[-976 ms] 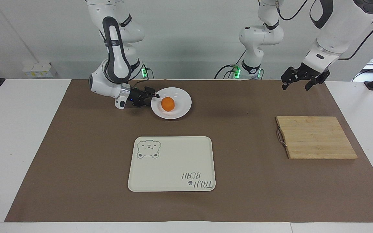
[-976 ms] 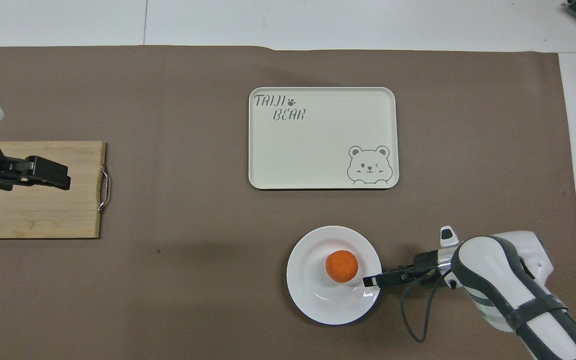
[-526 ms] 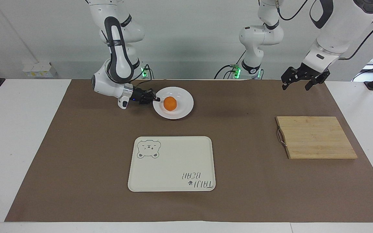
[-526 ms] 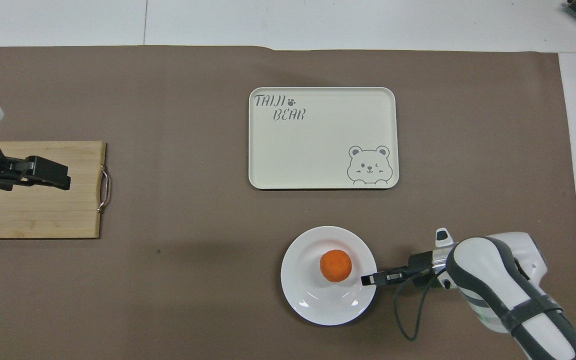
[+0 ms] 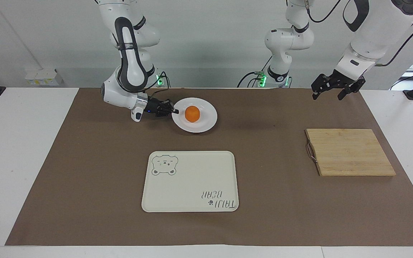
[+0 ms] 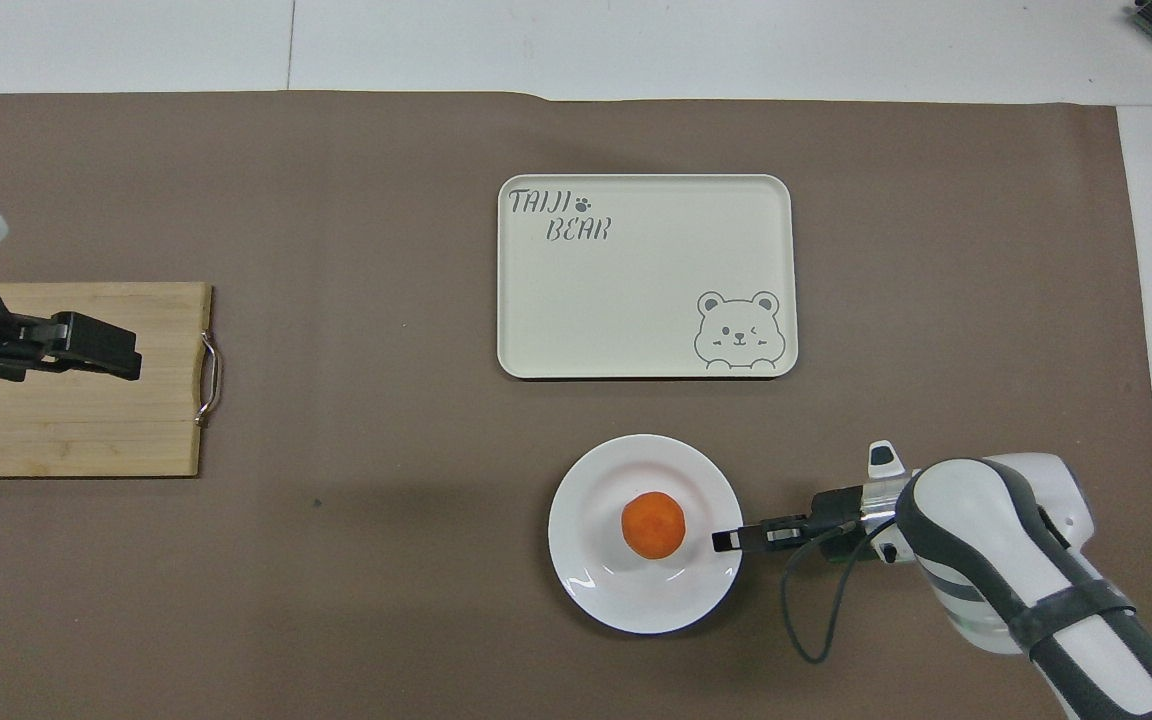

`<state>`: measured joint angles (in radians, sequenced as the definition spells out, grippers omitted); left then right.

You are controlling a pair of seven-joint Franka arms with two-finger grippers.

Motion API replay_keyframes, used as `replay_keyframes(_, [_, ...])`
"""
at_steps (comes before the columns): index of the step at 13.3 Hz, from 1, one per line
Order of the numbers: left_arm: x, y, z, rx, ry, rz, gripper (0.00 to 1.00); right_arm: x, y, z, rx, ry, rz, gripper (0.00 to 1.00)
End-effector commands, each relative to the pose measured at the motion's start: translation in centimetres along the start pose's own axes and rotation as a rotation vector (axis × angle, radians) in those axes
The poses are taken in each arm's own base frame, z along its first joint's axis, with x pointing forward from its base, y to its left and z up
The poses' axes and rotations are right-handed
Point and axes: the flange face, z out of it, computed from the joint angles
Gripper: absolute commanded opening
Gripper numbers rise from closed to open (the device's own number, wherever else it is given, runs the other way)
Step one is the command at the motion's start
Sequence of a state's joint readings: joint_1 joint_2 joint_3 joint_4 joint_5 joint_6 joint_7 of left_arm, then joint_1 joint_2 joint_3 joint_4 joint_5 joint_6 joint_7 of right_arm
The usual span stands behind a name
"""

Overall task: Place orange and plate with both arms
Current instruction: 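Slide the plate with the right gripper onto the bear tray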

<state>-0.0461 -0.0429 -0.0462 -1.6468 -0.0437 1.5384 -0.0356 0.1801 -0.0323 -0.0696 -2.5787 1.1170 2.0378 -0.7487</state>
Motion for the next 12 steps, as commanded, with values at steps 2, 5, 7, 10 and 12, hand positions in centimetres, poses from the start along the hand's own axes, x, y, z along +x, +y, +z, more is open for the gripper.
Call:
replay_keyframes(2, [0.1, -0.3, -0.4, 0.019, -0.004, -0.006, 1.0, 1.8, -1.3, -0.1, 0.067, 0.037, 0.038, 0.0])
replay_keyframes(5, [0.1, -0.3, -0.4, 0.019, -0.004, -0.006, 1.0, 4.4, -2.3, -0.5, 0.068, 0.052, 0.079, 0.0])
replay_keyframes(7, [0.1, -0.3, -0.4, 0.019, -0.004, -0.006, 1.0, 6.4, -2.9, -0.9, 0.067, 0.066, 0.1, 0.0])
replay_keyframes(10, [0.1, -0.3, -0.4, 0.019, -0.004, -0.006, 1.0, 10.2, -4.1, -2.0, 0.057, 0.096, 0.113, 0.0])
replay_keyframes(12, [0.1, -0.3, -0.4, 0.019, -0.004, -0.006, 1.0, 12.7, -5.0, -2.6, 0.054, 0.114, 0.132, 0.0])
